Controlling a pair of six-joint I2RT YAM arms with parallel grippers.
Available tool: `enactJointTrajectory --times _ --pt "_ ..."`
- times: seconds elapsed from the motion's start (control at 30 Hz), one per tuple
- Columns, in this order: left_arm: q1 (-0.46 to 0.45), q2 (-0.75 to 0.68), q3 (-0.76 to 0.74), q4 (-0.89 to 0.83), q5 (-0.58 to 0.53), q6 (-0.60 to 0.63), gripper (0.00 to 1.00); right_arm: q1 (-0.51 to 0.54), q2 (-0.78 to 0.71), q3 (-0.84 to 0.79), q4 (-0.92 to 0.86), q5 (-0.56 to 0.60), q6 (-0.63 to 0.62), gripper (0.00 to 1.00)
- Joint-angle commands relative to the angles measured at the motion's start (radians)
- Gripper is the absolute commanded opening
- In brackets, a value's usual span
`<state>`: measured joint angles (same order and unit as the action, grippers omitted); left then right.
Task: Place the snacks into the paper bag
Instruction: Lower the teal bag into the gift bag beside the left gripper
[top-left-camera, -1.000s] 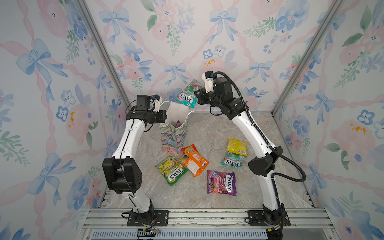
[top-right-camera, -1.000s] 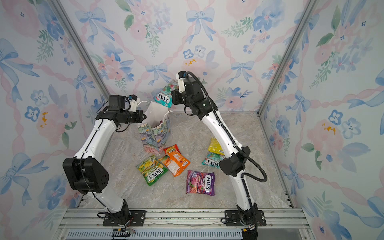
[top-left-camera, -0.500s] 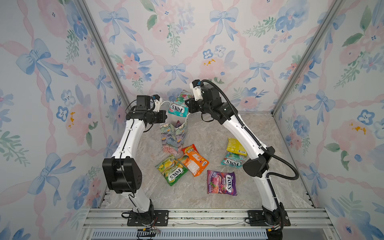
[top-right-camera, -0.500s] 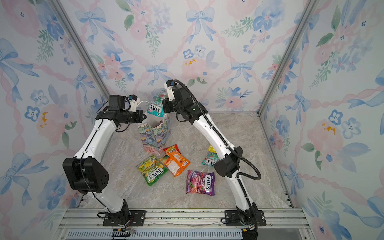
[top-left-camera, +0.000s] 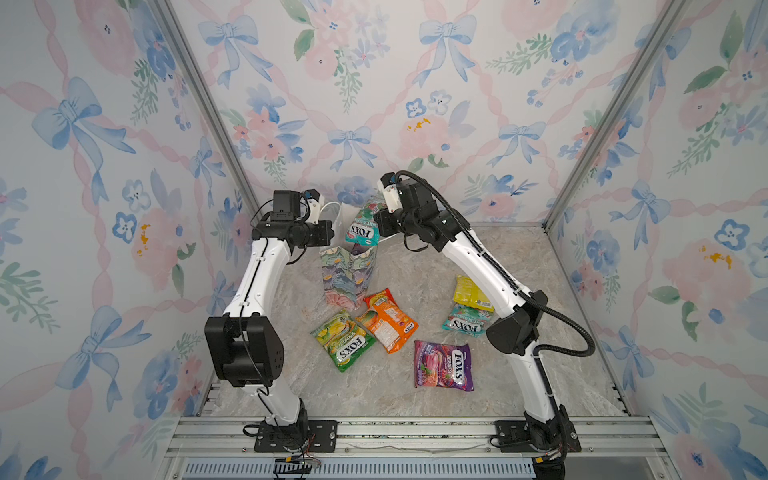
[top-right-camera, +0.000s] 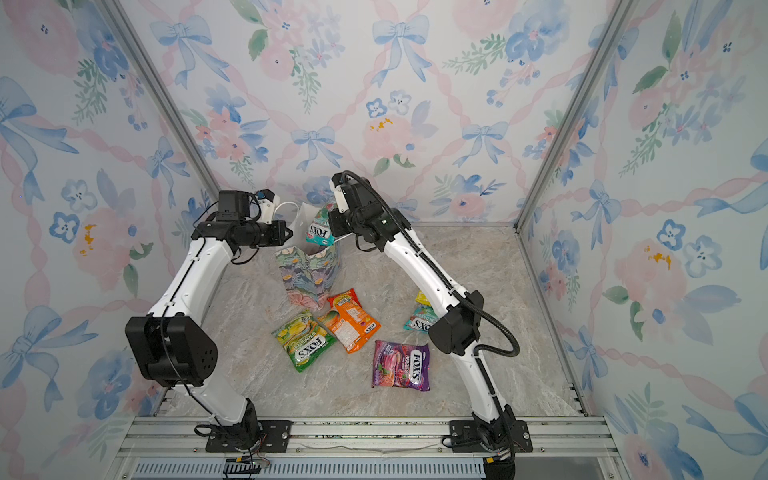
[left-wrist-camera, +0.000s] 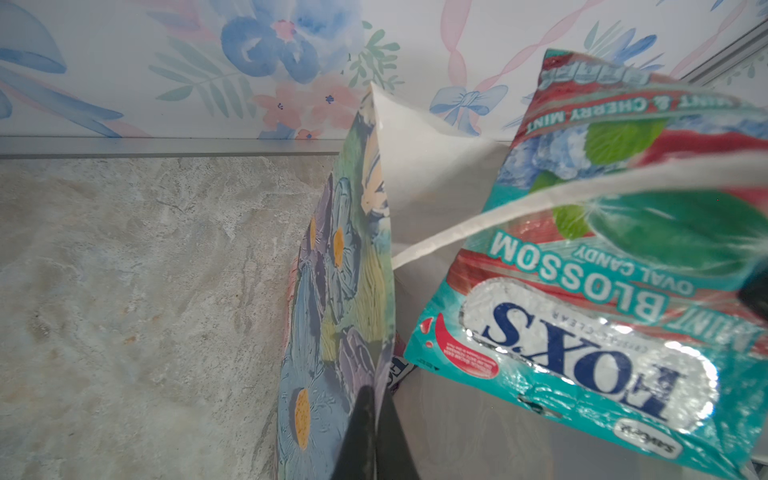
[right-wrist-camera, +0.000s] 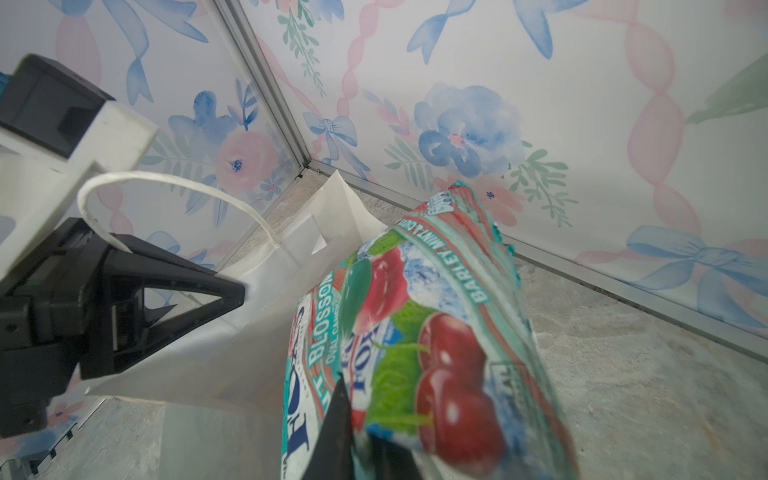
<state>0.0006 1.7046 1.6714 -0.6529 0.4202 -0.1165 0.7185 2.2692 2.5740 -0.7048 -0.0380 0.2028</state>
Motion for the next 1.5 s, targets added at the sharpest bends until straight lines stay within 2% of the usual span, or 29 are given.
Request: enactJointTrajectory --times 0.0,0.5,1.37,1.47 --pt "-0.001 -0.026 -0.015 0.007 0.010 0.016 0.00 0.032 -0.062 0.006 -0.007 -0.024 -0.039 0.00" --pt "-0.001 -0.026 -0.015 0.007 0.008 0.017 0.00 0.073 -0.014 0.024 -0.023 -0.139 -0.054 0.00" --pt "0.001 -0.025 -0.017 0.007 0.008 0.016 0.00 0.039 0.088 0.089 0.089 -0.139 0.038 0.00" --pt "0.001 -0.024 -0.018 0.006 0.008 0.016 0.00 0.033 0.092 0.095 0.098 -0.151 0.047 0.04"
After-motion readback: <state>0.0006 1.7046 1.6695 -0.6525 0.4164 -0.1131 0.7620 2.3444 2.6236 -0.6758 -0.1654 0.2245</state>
